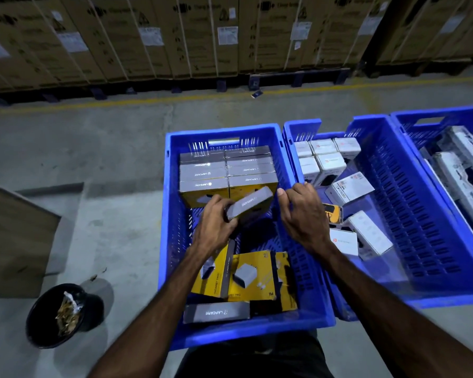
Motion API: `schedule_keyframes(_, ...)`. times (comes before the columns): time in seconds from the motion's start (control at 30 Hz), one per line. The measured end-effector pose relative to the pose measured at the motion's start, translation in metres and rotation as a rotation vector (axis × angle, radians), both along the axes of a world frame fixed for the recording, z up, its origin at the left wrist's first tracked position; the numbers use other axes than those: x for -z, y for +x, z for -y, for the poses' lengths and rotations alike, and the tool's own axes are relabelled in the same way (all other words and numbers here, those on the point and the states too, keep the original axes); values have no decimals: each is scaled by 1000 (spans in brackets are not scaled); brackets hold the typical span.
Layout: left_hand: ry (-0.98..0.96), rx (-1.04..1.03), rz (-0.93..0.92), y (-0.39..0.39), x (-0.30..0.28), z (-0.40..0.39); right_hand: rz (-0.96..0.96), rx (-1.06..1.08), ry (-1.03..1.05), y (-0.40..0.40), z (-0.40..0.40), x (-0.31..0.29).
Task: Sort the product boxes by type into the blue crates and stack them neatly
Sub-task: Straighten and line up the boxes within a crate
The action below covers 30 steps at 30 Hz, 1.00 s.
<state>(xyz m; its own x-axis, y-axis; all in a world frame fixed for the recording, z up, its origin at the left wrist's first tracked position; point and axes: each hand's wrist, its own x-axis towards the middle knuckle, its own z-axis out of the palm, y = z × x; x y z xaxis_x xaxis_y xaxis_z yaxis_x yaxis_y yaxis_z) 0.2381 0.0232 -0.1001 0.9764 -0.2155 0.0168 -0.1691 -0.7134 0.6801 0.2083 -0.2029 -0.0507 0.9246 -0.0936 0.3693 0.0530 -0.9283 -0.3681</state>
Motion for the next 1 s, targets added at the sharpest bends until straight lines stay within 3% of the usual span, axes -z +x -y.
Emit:
schedule_keyframes(0.23, 1, -6, 47, 21, 7, 23, 21, 6, -18, 0, 0, -2)
schedule_keyframes(0.47, 267, 19, 244, 34, 8, 28, 12, -15, -23, -1, -1, -3)
schedule_keyframes(0.9, 8, -299, 85, 3, 3, 52, -2, -6, -6, -1, 1, 2)
schedule_keyframes(1.0, 132, -336, 41, -21, -3, 31, 10, -5, -10, -1, 1, -1)
